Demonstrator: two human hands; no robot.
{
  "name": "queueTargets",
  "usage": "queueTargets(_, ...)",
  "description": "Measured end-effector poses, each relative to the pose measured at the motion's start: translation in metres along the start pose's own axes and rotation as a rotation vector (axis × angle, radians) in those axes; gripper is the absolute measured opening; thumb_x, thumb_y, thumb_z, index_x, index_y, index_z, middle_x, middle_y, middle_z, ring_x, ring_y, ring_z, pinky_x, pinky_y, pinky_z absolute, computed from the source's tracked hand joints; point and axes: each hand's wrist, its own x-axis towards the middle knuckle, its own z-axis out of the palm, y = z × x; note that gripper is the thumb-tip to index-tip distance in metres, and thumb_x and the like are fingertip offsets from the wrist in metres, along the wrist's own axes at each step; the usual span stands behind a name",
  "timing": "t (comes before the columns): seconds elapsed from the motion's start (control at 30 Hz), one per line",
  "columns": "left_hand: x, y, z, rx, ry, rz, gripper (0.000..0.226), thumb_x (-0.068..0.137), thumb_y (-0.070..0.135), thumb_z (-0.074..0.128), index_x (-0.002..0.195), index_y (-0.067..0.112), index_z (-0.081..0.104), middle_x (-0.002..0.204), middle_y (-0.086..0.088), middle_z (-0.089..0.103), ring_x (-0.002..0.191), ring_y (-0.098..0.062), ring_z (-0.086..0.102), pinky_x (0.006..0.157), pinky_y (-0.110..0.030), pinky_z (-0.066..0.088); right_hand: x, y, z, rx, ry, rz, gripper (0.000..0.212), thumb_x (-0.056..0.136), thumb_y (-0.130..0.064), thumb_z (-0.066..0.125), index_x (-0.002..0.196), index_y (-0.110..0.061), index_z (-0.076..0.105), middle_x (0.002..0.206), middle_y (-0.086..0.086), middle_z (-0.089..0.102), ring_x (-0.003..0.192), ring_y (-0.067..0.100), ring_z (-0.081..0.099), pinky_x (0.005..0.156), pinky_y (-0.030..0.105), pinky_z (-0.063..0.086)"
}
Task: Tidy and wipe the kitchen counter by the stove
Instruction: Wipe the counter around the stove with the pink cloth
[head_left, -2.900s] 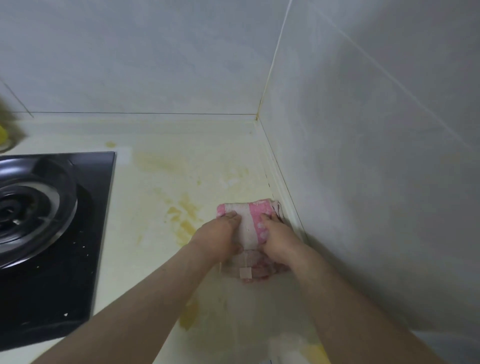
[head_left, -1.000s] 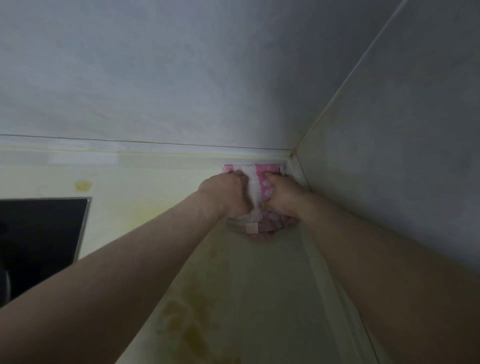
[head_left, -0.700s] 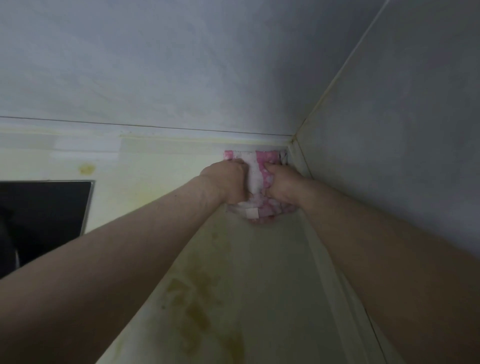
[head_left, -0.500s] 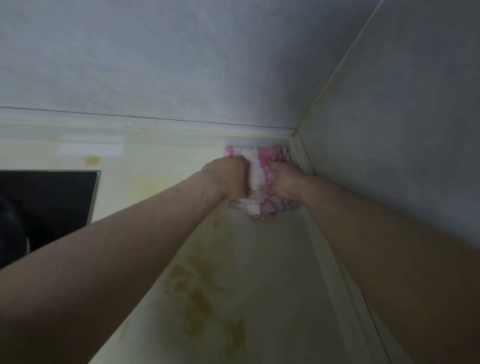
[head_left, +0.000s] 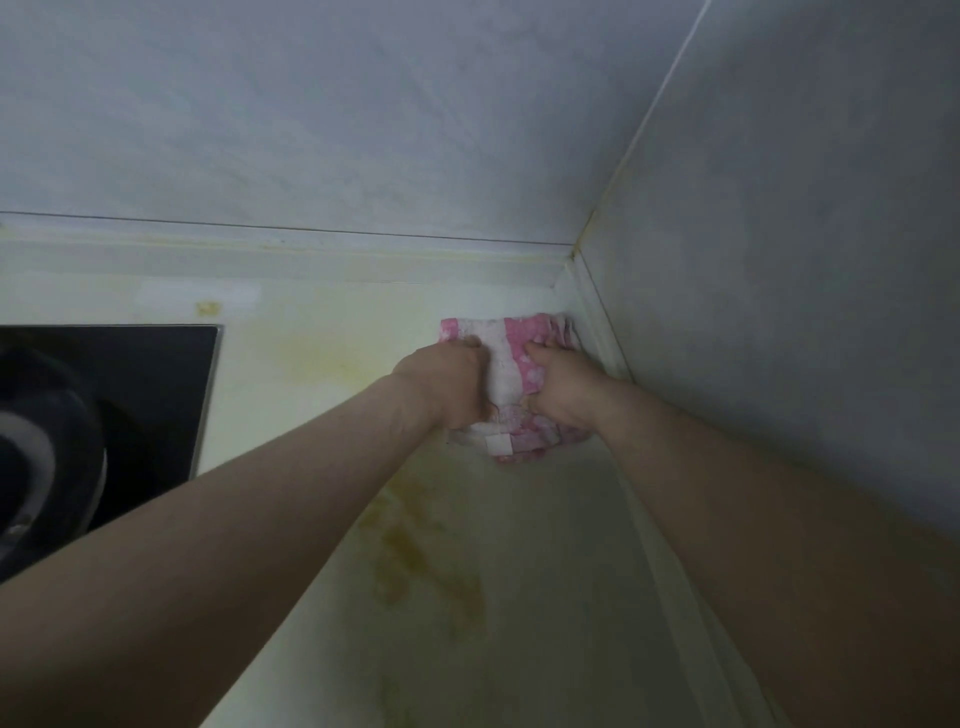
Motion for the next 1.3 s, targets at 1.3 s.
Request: queueTargets(1.3,-0.184,0.083,0.060,-0.017,-0.029,-0.056,0.068,0.085,0.034,0.063,0.143,0.008,0.038,0.153,-0.008,0.034,0.142,-0.020,0.033,0.114,-0.031,0.030,-0.175,0.023,0.104,0.204,0.035,-0.034,0.088,0.088,-0.020,0.072,0.156,-0.021,0.017,0.165,0.002,0.005,0.151,0.021,0.007,0.123,0.032,0.010)
